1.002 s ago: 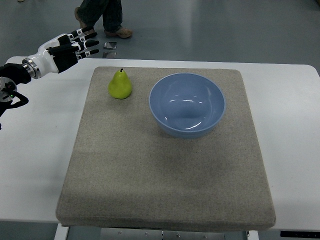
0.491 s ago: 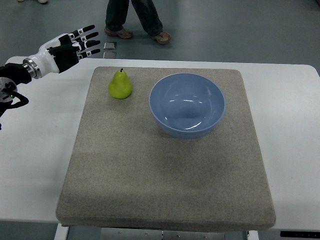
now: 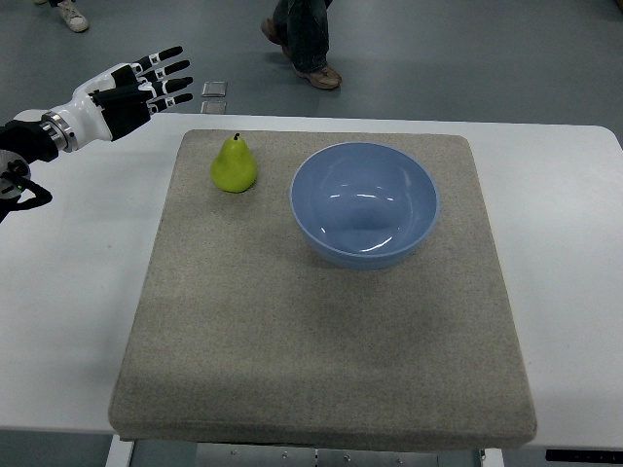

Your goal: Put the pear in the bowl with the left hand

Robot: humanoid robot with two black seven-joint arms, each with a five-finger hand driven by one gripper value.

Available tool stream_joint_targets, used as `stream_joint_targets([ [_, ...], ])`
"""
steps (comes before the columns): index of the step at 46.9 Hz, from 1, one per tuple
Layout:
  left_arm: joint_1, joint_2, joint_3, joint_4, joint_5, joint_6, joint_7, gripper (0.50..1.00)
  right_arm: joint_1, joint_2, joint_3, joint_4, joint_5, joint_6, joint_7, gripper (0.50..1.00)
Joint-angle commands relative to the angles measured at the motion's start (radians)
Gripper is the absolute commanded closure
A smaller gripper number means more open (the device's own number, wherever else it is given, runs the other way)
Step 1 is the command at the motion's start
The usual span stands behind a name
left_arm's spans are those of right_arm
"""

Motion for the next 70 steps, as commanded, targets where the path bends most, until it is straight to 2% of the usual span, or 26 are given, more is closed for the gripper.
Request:
stream_joint_targets([
  [1,-0.003,0.003,0.000,-0.002,0.084,0.001,-0.001,0.500,0.000,0.000,0.000,0.000,0.000,0.000,0.000,0.574],
  [12,-0.035,0.021,0.000,-0.008,0.366,0.001,-0.029,0.500,0.000,0.000,0.000,0.000,0.000,0.000,0.000,0.574],
  [24,-0.075,0.038,0.006,-0.045,0.725,0.010,-0.115,0.500,0.000,0.000,0.000,0.000,0.000,0.000,0.000,0.574],
  [39,-0.155,0.037,0.083,-0.106,1.047,0.038,-0.120,0.500,0.000,0.000,0.000,0.000,0.000,0.000,0.000,0.574],
  [45,-0.168,0.024,0.084,-0.106,1.138,0.079,-0.120,0.500,0.000,0.000,0.000,0.000,0.000,0.000,0.000,0.574],
  [61,-0.207,-0.034,0.181,-0.103,1.247,0.090,-0.120,0.500,0.000,0.000,0.000,0.000,0.000,0.000,0.000,0.574],
  [70,-0.208,-0.092,0.213,-0.092,1.298,0.200,-0.120,0.500,0.000,0.000,0.000,0.000,0.000,0.000,0.000,0.574],
])
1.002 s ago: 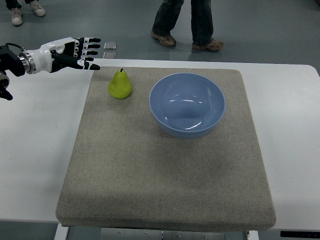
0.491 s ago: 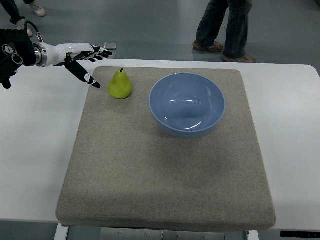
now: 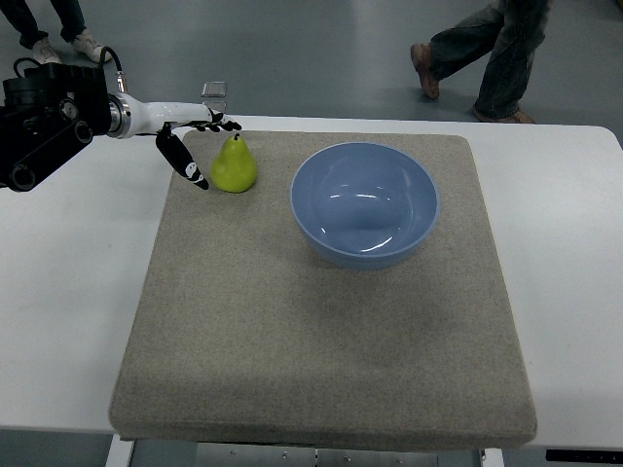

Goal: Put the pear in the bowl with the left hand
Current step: 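Reach the open left hand down to the green pear and close fingers, then lift the green pear with the left hand toward the blue bowl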

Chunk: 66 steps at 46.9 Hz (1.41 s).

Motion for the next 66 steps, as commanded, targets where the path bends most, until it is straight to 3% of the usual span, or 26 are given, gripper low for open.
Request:
stream_joint_targets([
  [1,0.000,-0.019,0.005,0.003,0.012,0.038,0.000,0.500,0.000,0.000,0.000,0.000,0.000,0.000,0.000,0.574],
  [9,0.003,-0.063,0.006,0.038,0.012,0.044,0.002,0.500,0.000,0.000,0.000,0.000,0.000,0.000,0.000,0.574],
  [34,0.006,-0.071,0.085,0.044,0.010,0.084,0.000,0.500,0.000,0.000,0.000,0.000,0.000,0.000,0.000,0.574],
  [44,0.006,-0.069,0.086,0.042,0.012,0.084,0.000,0.709,0.000,0.000,0.000,0.000,0.000,0.000,0.000,0.574],
  [53,0.008,-0.071,0.085,0.042,0.010,0.088,0.000,0.808,0.000,0.000,0.000,0.000,0.000,0.000,0.000,0.574],
  [56,0.006,-0.071,0.085,0.042,0.010,0.093,0.000,0.893,0.000,0.000,0.000,0.000,0.000,0.000,0.000,0.574],
  [58,0.005,-0.071,0.085,0.042,0.010,0.094,0.000,0.919,0.000,0.000,0.000,0.000,0.000,0.000,0.000,0.574],
  [60,0.003,-0.069,0.085,0.041,0.010,0.094,0.000,0.986,0.000,0.000,0.000,0.000,0.000,0.000,0.000,0.574],
  [66,-0.001,-0.057,0.085,0.036,0.001,0.096,0.000,1.000,0.000,0.000,0.000,0.000,0.000,0.000,0.000,0.574],
])
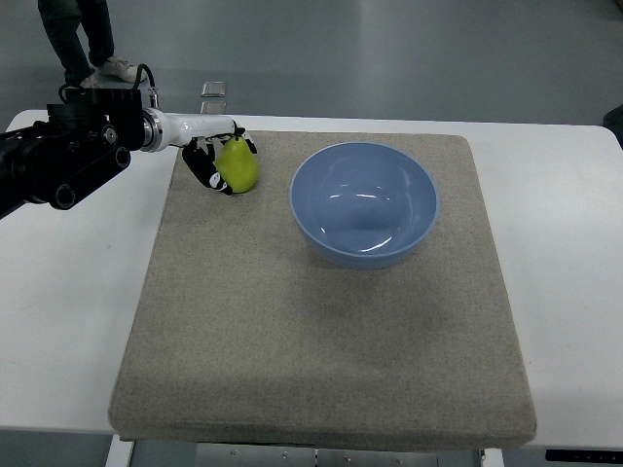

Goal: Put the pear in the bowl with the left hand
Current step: 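Lift the green pear with the left hand toward the blue bowl, then lower the pear into the blue bowl and open the left hand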

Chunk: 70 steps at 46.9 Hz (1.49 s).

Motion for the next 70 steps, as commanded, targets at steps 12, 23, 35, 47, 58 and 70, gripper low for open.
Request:
stream_joint_targets([
  [12,-0.037,0.085,-0.002,-0.107,-0.021,-0.011,0.000,1.000,0.000,0.000,0.000,0.000,0.000,0.000,0.000,0.574],
  [23,-0.073,0.179,-0.003,-0.240,-0.075,-0.019,0.000,1.000,0.000,0.000,0.000,0.000,0.000,0.000,0.000,0.574],
  [35,-0.157,0.276,-0.011,-0.365,-0.242,-0.092,0.000,1.000,0.000,0.000,0.000,0.000,0.000,0.000,0.000,0.574],
  [47,-0.192,0.297,-0.012,-0.510,-0.266,-0.128,0.000,1.000,0.000,0.000,0.000,0.000,0.000,0.000,0.000,0.574],
  [58,-0.203,0.257,-0.011,-0.589,-0.253,-0.129,0.000,1.000,0.000,0.000,0.000,0.000,0.000,0.000,0.000,0.574],
  [70,-0.200,0.170,-0.003,-0.573,-0.227,-0.124,0.002,1.000,0.000,0.000,0.000,0.000,0.000,0.000,0.000,0.574],
])
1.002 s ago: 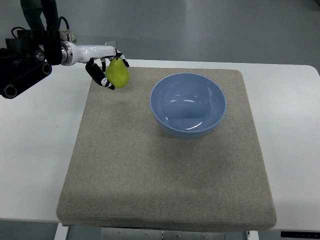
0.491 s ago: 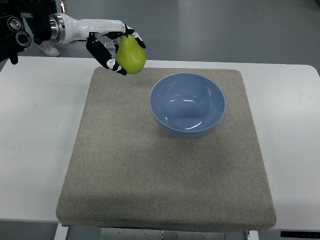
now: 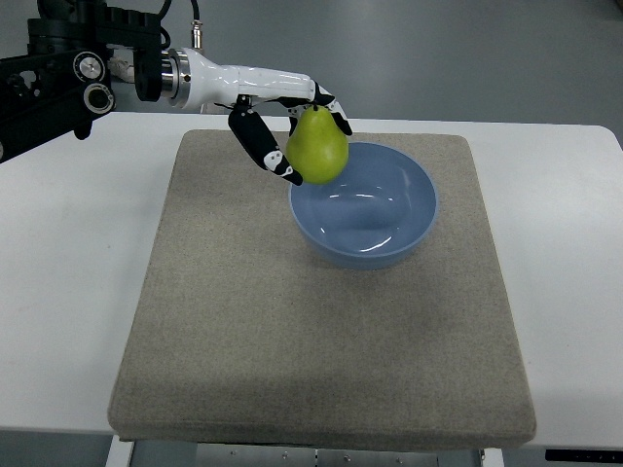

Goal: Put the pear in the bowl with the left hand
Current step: 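Lower the pear into the blue bowl and open the left hand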

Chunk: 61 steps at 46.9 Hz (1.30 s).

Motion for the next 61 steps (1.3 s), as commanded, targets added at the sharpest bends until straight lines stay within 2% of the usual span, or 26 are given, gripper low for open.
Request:
stream_joint_targets([
  [1,0.003,-0.028,0.003,0.010,0.016,0.005,0.001,1.000,0.000,0.000,0.000,0.000,0.000,0.000,0.000,0.574],
  [11,0.013,-0.097,0.003,0.066,0.145,0.012,0.001,1.000,0.000,0.000,0.000,0.000,0.000,0.000,0.000,0.574],
  [25,0.030,-0.227,0.005,0.204,0.153,0.018,0.001,1.000,0.000,0.000,0.000,0.000,0.000,0.000,0.000,0.574],
  [46,0.033,-0.281,0.046,0.224,0.181,0.018,0.017,1.000,0.000,0.000,0.000,0.000,0.000,0.000,0.000,0.574],
  [49,0.033,-0.281,0.058,0.224,0.181,0.018,0.017,0.958,0.000,0.000,0.000,0.000,0.000,0.000,0.000,0.574],
  [55,0.033,-0.281,0.061,0.225,0.181,0.018,0.018,0.939,0.000,0.000,0.000,0.000,0.000,0.000,0.000,0.574],
  [61,0.033,-0.281,0.061,0.225,0.181,0.019,0.018,0.785,0.000,0.000,0.000,0.000,0.000,0.000,0.000,0.574],
])
